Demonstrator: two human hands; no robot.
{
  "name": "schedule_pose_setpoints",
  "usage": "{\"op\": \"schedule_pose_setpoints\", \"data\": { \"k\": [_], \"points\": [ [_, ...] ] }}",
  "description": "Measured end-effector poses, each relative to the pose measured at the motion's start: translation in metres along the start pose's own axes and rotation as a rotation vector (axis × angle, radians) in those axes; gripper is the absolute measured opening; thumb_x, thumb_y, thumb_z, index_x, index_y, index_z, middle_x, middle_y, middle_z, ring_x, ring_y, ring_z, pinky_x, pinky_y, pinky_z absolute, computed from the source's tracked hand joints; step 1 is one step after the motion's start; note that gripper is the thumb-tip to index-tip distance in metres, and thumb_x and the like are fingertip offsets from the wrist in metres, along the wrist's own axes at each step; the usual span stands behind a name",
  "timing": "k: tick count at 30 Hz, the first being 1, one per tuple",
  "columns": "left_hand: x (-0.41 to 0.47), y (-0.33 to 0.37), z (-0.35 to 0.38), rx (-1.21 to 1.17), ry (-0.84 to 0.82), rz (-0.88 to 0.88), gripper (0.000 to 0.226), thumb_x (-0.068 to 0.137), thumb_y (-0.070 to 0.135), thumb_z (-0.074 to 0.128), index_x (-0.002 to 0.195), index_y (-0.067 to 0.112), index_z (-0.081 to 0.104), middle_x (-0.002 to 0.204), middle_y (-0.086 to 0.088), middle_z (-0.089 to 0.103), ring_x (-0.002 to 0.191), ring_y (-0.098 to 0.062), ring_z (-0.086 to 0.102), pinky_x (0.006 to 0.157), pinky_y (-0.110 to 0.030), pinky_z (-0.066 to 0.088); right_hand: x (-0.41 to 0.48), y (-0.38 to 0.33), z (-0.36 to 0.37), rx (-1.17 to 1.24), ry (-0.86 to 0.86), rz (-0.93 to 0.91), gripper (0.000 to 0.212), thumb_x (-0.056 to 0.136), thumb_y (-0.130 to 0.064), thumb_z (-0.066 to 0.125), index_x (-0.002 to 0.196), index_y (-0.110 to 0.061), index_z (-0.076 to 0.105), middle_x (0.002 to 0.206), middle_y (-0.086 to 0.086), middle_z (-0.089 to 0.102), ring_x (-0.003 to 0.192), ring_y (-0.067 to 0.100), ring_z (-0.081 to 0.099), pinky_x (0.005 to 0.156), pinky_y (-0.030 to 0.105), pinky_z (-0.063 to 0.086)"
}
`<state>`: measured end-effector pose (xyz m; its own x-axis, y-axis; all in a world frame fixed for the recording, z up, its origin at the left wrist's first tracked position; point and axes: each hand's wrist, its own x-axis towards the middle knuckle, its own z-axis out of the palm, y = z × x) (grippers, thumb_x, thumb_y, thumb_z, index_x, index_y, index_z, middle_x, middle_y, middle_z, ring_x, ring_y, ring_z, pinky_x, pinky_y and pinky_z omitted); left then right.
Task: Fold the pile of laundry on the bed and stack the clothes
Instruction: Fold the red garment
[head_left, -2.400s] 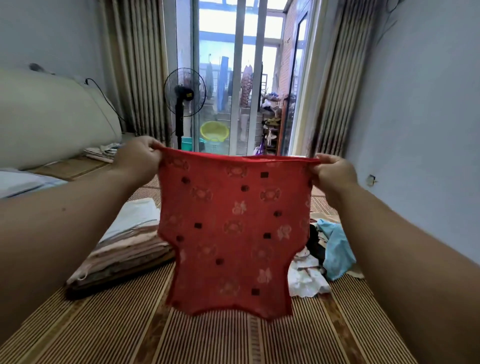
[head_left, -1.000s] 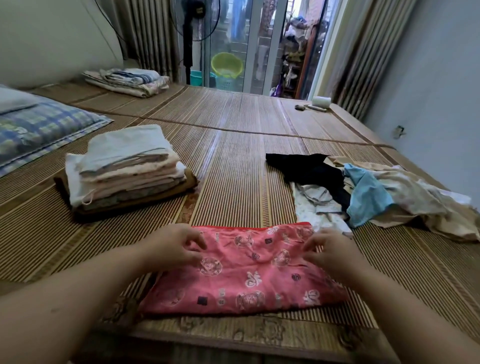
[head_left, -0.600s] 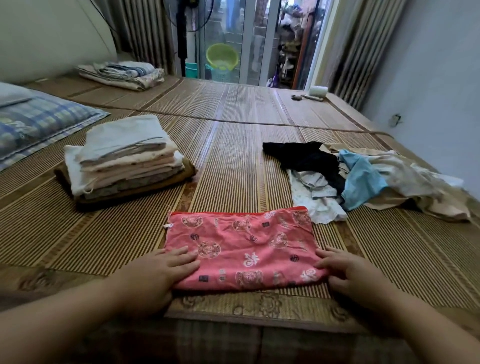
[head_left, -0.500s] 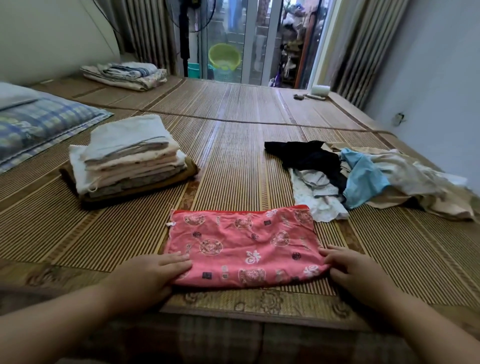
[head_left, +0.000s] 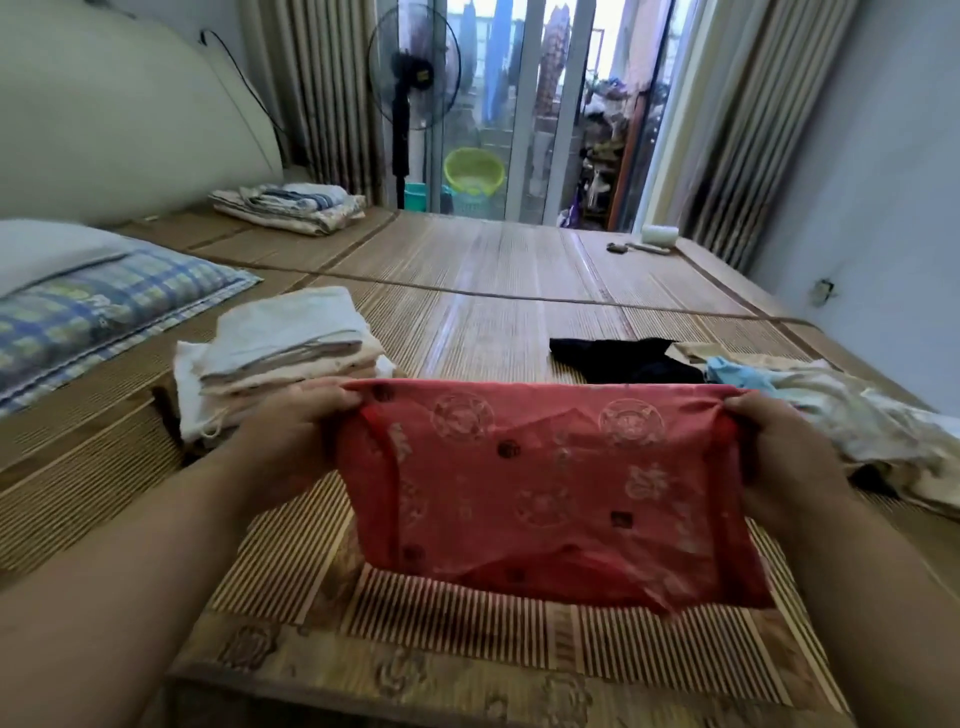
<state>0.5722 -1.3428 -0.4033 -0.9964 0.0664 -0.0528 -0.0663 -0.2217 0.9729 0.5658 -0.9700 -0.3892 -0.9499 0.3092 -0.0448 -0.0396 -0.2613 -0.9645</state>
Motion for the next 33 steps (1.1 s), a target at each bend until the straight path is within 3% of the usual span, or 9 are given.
{"op": "schedule_pose_setpoints", "data": {
  "k": [5, 8, 11, 15, 20, 26, 29, 31, 33],
  "points": [
    [0.037, -0.016, 0.036, -0.255, 0.305, -0.182, 0.017, 0.094, 0.014, 0.049, 0.091, 0.008, 0.065, 0.066, -0.011, 0.067, 0.048, -0.019, 0.062, 0.046, -0.027, 0.054, 0.021, 0.006, 0.029, -0.007, 0.052, 0.029, 0.008, 0.078, -0.014, 0.065, 0.085, -0.011, 0.064, 0.078, 0.014, 0.064, 0.063, 0.024, 0.063, 0.066, 0.036, 0.051],
    [0.046, -0.032, 0.065, -0.253, 0.366, -0.209, 0.011, 0.092, 0.012, 0.058, 0.094, 0.006, 0.067, 0.074, -0.016, 0.069, 0.058, -0.027, 0.067, 0.056, -0.04, 0.06, 0.016, 0.027, 0.047, -0.121, 0.04, 0.034, 0.01, 0.089, -0.006, 0.059, 0.079, -0.007, 0.063, 0.052, 0.001, 0.062, 0.04, 0.01, 0.056, 0.042, 0.018, 0.045],
    [0.046, -0.043, 0.092, -0.185, 0.303, -0.188, 0.015, 0.087, 0.013, 0.064, 0.095, 0.002, 0.068, 0.09, -0.025, 0.07, 0.083, -0.037, 0.07, 0.083, -0.056, 0.055, 0.005, 0.043, 0.064, -0.326, -0.063, 0.052, 0.011, 0.091, -0.009, 0.059, 0.082, -0.01, 0.065, 0.055, -0.003, 0.063, 0.047, 0.011, 0.057, 0.047, 0.023, 0.047],
    [0.038, -0.06, 0.12, -0.003, 0.144, -0.119, 0.015, 0.091, 0.017, 0.062, 0.089, 0.006, 0.072, 0.09, -0.023, 0.072, 0.084, -0.035, 0.071, 0.08, -0.047, 0.058, -0.013, 0.053, 0.088, -0.229, -0.204, 0.134, 0.009, 0.092, -0.005, 0.059, 0.09, -0.004, 0.068, 0.072, 0.015, 0.068, 0.055, 0.019, 0.062, 0.046, 0.023, 0.051],
    [0.028, -0.065, 0.127, 0.2, 0.052, 0.03, 0.025, 0.082, 0.037, 0.056, 0.087, 0.022, 0.075, 0.084, -0.008, 0.075, 0.084, -0.027, 0.073, 0.083, -0.052, 0.057, -0.022, 0.057, 0.1, -0.222, -0.147, 0.103, 0.01, 0.092, -0.007, 0.06, 0.093, -0.011, 0.069, 0.075, 0.01, 0.072, 0.059, 0.016, 0.066, 0.051, 0.025, 0.053],
    [0.016, -0.06, 0.13, 0.263, 0.128, 0.168, 0.029, 0.095, 0.029, 0.054, 0.085, 0.008, 0.071, 0.085, -0.022, 0.07, 0.084, -0.04, 0.068, 0.076, -0.059, 0.054, -0.029, 0.049, 0.102, -0.244, -0.086, -0.033, 0.013, 0.091, -0.013, 0.064, 0.101, -0.019, 0.07, 0.09, 0.007, 0.074, 0.081, 0.018, 0.071, 0.07, 0.03, 0.057],
    [0.014, -0.058, 0.133, 0.339, 0.083, 0.242, 0.026, 0.097, 0.027, 0.051, 0.092, 0.011, 0.072, 0.087, -0.014, 0.071, 0.082, -0.029, 0.069, 0.076, -0.052, 0.056, -0.038, 0.049, 0.107, -0.278, -0.133, -0.055, 0.019, 0.091, -0.014, 0.065, 0.107, -0.023, 0.069, 0.098, 0.004, 0.074, 0.089, 0.014, 0.072, 0.083, 0.032, 0.058],
    [0.011, -0.062, 0.136, 0.431, 0.052, 0.238, 0.023, 0.095, 0.028, 0.05, 0.109, 0.021, 0.068, 0.108, -0.004, 0.065, 0.095, -0.015, 0.066, 0.085, -0.041, 0.056, -0.044, 0.051, 0.109, -0.34, -0.171, -0.095, 0.029, 0.09, -0.017, 0.066, 0.118, -0.021, 0.066, 0.11, 0.003, 0.072, 0.102, 0.011, 0.068, 0.095, 0.036, 0.053],
    [0.006, -0.065, 0.139, 0.441, -0.022, 0.19, 0.045, 0.085, 0.025, 0.053, 0.129, 0.031, 0.053, 0.136, 0.0, 0.047, 0.119, -0.013, 0.055, 0.1, -0.038, 0.05, -0.047, 0.051, 0.108, -0.332, -0.211, -0.089, 0.045, 0.086, -0.017, 0.07, 0.129, -0.016, 0.059, 0.116, 0.002, 0.07, 0.105, 0.009, 0.066, 0.097, 0.032, 0.052]
  ]
}}
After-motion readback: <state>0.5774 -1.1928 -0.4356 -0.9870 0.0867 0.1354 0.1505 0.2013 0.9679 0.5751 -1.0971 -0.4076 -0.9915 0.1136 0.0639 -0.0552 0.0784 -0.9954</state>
